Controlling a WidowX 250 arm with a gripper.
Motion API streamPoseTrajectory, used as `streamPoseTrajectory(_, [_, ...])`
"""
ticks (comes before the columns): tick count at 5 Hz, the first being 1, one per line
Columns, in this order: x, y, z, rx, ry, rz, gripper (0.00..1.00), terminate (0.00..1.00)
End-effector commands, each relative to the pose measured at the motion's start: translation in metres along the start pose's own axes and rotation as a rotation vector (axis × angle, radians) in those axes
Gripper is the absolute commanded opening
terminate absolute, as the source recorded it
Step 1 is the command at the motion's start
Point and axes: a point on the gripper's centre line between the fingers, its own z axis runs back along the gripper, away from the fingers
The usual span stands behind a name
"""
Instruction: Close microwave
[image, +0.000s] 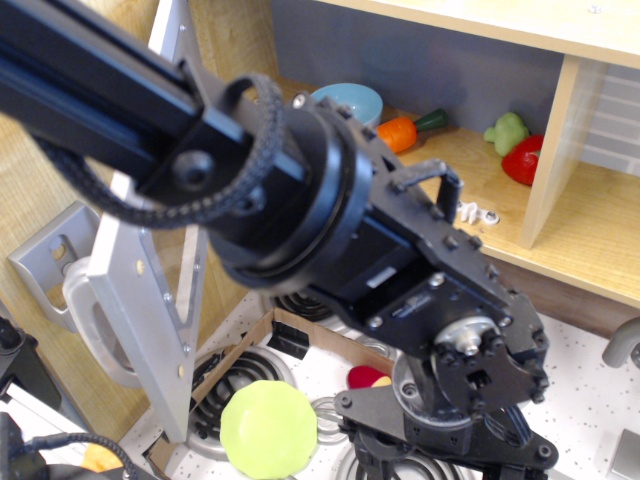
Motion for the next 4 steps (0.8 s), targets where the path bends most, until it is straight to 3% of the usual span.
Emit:
streamPoseTrajectory(1, [0.0, 0.0, 0.0, 0.0, 0.0, 0.0, 1.0, 0.0])
streamPoseTrajectory(2, [0.004, 0.013, 0.024, 0.023, -0.006, -0.156, 1.0, 0.0])
streamPoseTrajectory(4, [0.015, 0.038, 0.068, 0.089, 0.012, -0.276, 1.0, 0.0])
